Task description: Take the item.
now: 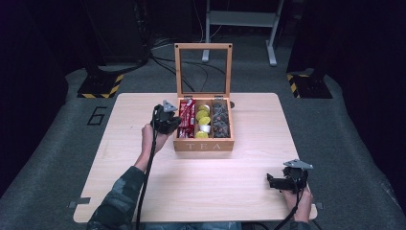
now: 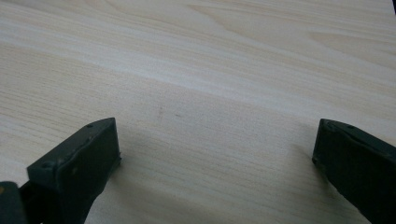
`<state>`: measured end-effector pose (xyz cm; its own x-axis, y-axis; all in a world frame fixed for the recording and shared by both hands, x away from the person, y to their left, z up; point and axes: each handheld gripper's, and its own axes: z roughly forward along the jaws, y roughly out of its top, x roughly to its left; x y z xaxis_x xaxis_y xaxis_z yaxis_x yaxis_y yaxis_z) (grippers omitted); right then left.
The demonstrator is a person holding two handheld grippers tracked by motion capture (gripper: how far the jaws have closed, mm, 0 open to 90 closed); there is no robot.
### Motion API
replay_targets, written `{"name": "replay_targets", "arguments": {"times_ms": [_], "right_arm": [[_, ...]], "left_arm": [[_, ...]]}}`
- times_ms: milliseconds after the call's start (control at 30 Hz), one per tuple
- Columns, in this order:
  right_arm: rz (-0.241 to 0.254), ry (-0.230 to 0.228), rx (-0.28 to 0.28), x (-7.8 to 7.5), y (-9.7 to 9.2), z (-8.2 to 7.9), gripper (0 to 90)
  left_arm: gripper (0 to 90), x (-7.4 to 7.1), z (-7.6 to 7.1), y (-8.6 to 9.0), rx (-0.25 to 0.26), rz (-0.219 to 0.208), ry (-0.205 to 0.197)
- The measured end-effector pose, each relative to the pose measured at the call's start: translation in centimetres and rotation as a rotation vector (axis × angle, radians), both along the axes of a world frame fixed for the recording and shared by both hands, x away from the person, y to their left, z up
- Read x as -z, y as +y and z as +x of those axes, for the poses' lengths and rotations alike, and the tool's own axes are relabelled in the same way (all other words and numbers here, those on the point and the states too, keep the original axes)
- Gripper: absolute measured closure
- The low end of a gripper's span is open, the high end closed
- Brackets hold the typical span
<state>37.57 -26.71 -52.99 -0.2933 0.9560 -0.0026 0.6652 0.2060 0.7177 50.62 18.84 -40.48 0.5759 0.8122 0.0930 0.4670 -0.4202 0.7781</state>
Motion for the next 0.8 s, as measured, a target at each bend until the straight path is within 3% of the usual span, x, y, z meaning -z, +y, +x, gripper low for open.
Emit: {"name": "replay_targets", "arguments": {"times_ms": [800], "right_arm": [[0.000,0.000,0.000,0.0,0.0,0.0,0.0]], "left_arm": [[84.0,-1.2,-1.4,3.4,-0.054,-0.030,-0.063]]}}
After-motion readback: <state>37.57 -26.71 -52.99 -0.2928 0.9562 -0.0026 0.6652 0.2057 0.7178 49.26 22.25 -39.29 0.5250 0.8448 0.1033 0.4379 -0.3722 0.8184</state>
